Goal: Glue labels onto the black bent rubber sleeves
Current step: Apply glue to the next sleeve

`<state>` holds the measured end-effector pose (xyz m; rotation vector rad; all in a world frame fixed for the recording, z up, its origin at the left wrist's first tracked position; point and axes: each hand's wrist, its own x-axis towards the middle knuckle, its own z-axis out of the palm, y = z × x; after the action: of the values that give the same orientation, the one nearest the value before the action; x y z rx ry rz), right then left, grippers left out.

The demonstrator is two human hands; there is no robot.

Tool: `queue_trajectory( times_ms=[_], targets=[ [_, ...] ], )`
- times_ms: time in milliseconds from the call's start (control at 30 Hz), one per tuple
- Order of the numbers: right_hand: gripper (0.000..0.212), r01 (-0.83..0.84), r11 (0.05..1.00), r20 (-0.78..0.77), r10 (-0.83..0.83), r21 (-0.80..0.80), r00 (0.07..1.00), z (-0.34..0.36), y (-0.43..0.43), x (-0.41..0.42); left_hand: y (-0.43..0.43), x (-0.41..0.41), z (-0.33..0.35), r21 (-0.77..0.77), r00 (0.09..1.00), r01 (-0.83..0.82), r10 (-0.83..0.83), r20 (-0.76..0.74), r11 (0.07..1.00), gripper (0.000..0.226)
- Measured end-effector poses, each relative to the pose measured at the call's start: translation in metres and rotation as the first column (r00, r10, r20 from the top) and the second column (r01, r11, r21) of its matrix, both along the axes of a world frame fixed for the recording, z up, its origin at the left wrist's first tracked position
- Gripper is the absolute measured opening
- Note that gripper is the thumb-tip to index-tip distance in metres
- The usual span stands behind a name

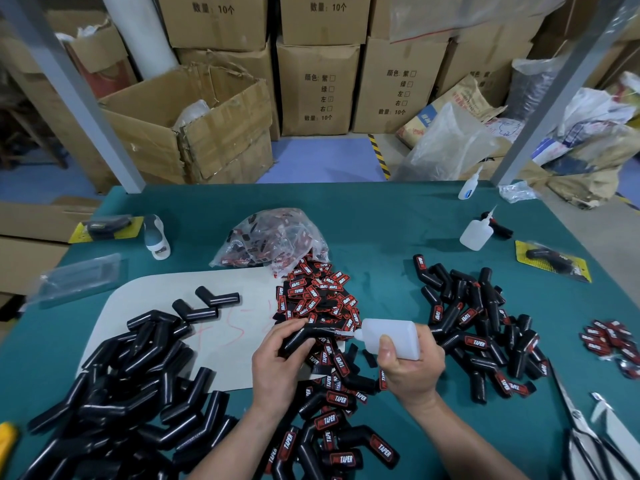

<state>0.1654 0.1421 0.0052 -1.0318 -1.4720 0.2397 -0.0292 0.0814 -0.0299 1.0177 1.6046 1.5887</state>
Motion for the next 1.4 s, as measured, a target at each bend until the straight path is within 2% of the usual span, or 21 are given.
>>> queue_trajectory(
  times_ms=[733,1033,1400],
  targets=[
    [0.071,-0.003,1.000,0.036,0.003,-0.015,0.999,-0.0016,-0.0008,0.0000,-0.0004,0.0008,0.0025,-0.018,1.000,-0.012,0.012,0.016,1.000,0.044],
    [0.072,0.066,0.998,0.055,-0.066,0.011,0.996,-0.0006,-0.0009,-0.0023,0.0009,0.0015,0.0000,-0.002,0.999,-0.030,0.030,0.038,1.000,0.039],
    [0.073,0.032,0.999,0.082,-0.035,0.032,0.996,-0.0012,-0.0009,-0.0018,-0.0011,0.0037,0.0067,0.015,0.996,-0.043,0.041,0.082,0.999,0.045]
  ],
)
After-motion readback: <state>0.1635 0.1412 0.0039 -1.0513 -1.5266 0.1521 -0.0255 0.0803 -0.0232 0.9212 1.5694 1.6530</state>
